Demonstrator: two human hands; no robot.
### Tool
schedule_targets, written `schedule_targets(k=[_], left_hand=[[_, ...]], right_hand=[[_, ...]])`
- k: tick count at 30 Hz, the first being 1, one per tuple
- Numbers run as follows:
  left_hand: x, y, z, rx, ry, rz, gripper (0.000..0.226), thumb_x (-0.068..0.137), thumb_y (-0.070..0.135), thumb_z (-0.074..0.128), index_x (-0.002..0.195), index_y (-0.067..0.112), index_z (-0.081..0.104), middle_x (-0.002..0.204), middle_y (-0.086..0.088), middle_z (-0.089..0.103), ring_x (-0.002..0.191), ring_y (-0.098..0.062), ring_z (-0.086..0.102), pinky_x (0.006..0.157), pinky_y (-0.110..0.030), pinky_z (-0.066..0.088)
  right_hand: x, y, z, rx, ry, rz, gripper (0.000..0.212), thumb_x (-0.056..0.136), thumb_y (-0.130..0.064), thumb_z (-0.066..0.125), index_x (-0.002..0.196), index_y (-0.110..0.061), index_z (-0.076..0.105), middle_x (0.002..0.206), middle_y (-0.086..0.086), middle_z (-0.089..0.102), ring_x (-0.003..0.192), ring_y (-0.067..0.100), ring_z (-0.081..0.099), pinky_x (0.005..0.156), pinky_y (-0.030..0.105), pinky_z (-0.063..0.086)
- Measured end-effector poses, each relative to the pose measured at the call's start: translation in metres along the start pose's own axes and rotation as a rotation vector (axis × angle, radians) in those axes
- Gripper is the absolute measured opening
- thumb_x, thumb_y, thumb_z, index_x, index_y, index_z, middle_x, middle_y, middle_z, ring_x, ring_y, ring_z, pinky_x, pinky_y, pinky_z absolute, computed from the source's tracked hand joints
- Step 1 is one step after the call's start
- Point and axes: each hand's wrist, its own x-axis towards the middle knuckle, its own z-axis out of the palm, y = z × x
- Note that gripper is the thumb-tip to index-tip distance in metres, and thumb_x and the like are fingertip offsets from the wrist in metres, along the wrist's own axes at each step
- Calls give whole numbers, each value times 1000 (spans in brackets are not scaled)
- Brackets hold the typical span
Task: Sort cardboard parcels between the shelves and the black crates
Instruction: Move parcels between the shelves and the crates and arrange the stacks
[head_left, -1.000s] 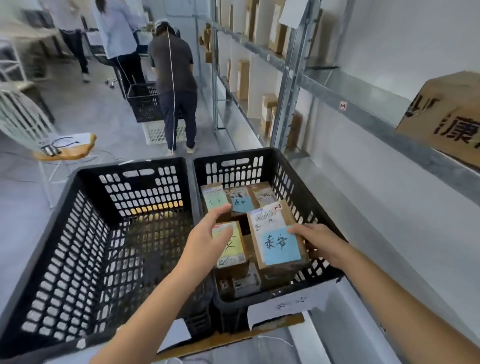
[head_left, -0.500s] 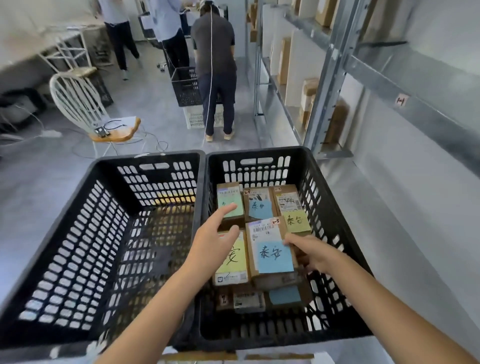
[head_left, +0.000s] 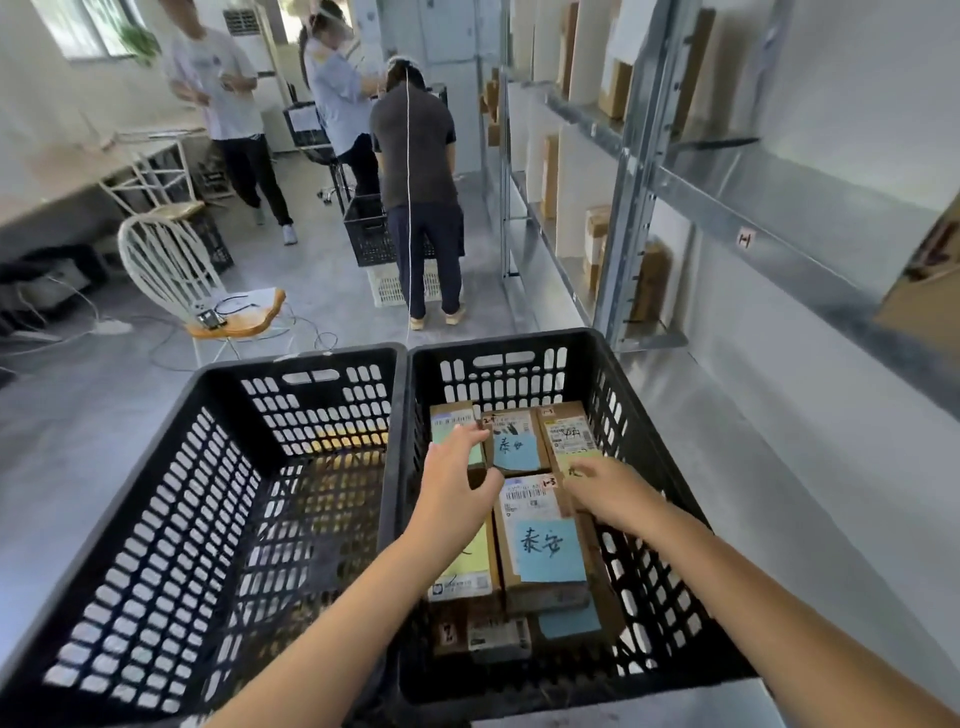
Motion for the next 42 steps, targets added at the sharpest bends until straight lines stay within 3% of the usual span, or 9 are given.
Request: schedule_targets(k=[4,9,15,18,21,25,29,38,42], left_hand=[[-4,5,-3,9,-46,82,54,99,27,57,149,22,37,160,6,28,150,-11,16,124,-35,15],[-14,9,-29,46,-78,213,60,99,31,57,152,22,32,162,5,24,151,-9,14,123,-30,13],[-44,15,-62,64,-84,395,60,99,33,56,153,19,32,163,3,24,151,-9,14,118,-22,9],[-65,22,-67,44,-131,479,60,100,33,56,153,18,31,162,4,24,150,-8,16,117,-19,10],[-88,33,-67,39,-187,578,60,99,28,58,152,14,32,161,-1,26,150,-14,19,122,-27,15],[-117,56,-64,-10,-208,705,59,98,25,60,151,12,36,161,-2,27,149,-16,21,122,-28,17],[-149,81,-59,-34,-246,836,61,98,26,61,151,12,35,161,0,26,148,-13,20,110,-3,2],[-220,154,-41,-158,-345,1067,59,99,25,59,151,10,35,161,-2,28,149,-15,23,122,-30,20],[-264,200,-20,-231,-385,1164,59,99,25,58,151,11,35,160,-2,30,148,-14,24,112,-6,10]], right_hand=[[-26,-14,-3,-83,189,-109,44,100,-29,53,144,-23,47,121,1,68,49,-12,57,41,9,41],[-69,-37,0,-192,313,-202,50,98,-31,57,146,-25,43,134,-4,60,84,-7,56,55,7,43],[-125,-67,8,-226,472,-183,60,98,-35,57,152,-23,33,153,-4,41,132,11,45,95,20,37],[-161,-79,15,-241,572,-185,56,97,-32,58,148,-21,38,145,-1,49,130,18,50,101,30,42],[-201,-85,25,-265,653,-143,51,97,-29,58,145,-21,42,138,1,54,121,18,55,91,27,41],[-255,-86,33,-308,744,-84,53,98,-27,58,146,-16,40,146,3,47,131,20,47,102,27,36],[-310,-83,34,-328,844,-12,57,99,-29,57,150,-17,35,153,0,40,137,17,40,102,19,26],[-437,-65,19,-407,1104,167,60,98,-39,54,151,-24,32,157,-4,36,139,16,38,103,23,28],[-509,-56,9,-440,1164,272,59,99,-38,52,152,-26,29,158,-4,34,140,18,37,107,31,34]])
